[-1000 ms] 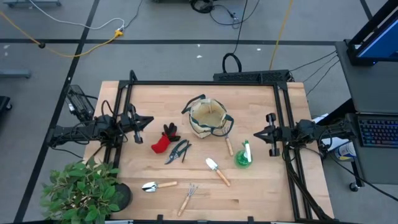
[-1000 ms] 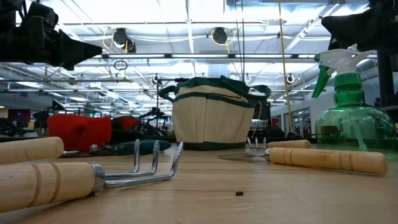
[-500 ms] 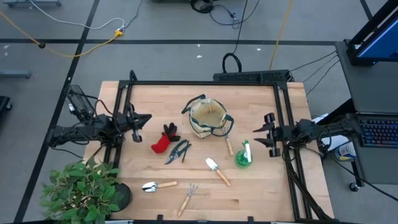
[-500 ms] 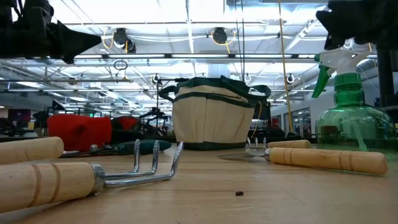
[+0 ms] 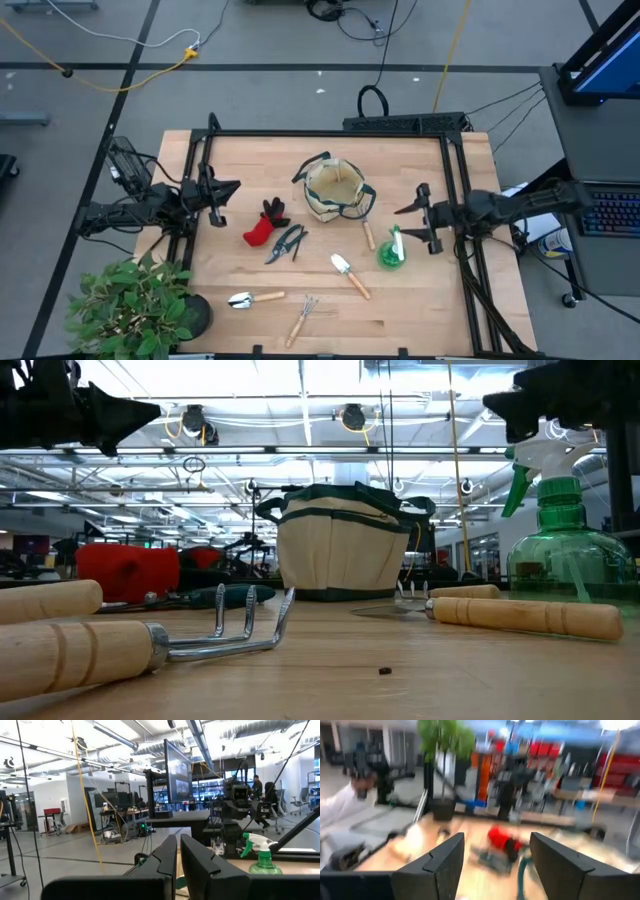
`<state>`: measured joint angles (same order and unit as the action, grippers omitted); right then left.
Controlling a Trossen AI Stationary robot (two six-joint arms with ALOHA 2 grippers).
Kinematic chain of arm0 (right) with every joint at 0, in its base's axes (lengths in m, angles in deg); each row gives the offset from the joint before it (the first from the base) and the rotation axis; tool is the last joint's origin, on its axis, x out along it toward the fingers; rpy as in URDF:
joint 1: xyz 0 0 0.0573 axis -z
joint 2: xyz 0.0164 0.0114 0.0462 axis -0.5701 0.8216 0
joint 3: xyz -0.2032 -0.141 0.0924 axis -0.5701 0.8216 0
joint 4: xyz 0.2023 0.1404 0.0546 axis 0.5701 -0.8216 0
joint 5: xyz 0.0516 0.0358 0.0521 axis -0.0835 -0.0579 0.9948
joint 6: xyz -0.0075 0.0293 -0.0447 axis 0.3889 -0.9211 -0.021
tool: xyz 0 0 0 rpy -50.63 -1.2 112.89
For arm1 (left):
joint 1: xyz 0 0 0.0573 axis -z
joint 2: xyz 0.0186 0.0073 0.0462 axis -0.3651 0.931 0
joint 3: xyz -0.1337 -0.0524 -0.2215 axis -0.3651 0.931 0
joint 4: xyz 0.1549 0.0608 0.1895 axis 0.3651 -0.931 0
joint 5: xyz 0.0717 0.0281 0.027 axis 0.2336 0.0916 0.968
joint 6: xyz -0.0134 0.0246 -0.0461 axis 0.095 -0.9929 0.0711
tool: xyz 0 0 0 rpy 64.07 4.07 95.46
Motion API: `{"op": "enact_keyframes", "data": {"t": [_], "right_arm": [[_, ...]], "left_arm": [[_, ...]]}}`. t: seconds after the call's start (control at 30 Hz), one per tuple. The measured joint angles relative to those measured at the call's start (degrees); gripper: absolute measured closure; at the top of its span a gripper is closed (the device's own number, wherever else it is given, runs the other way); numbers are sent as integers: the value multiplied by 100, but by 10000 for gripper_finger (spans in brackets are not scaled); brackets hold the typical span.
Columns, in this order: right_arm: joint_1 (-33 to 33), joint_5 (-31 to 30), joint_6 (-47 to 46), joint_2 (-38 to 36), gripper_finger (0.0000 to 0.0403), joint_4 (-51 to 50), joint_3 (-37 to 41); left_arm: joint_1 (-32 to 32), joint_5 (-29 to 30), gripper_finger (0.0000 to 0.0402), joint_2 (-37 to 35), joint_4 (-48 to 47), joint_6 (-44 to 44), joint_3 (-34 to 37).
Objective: Pick & Place Garden tools in Gardening bag
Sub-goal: Put the green spray bottle into the gardening bag
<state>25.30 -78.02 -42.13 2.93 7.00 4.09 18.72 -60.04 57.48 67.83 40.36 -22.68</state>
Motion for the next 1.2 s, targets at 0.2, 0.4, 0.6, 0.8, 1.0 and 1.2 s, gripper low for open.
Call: {"op": "enact_keyframes", "data": {"t": [0.2,0.4,0.6,0.8,1.0,1.2], "right_arm": [[0,7,-669,526,182,-46,-711],[-44,4,-1764,1137,182,-282,-1453],[-83,-199,-2327,1655,182,-1539,-2542],[-80,-552,-3220,1901,182,-3237,-3414],[-87,-596,-4662,2065,194,-4403,-3734],[-195,-268,-5684,2207,206,-5392,-3734]], "left_arm": [[0,5,371,0,-2,82,0],[0,5,371,0,1,90,0],[0,7,371,0,0,66,0],[0,9,371,0,-4,62,0],[0,9,371,0,-8,51,0],[0,7,371,185,-107,683,-107]]}}
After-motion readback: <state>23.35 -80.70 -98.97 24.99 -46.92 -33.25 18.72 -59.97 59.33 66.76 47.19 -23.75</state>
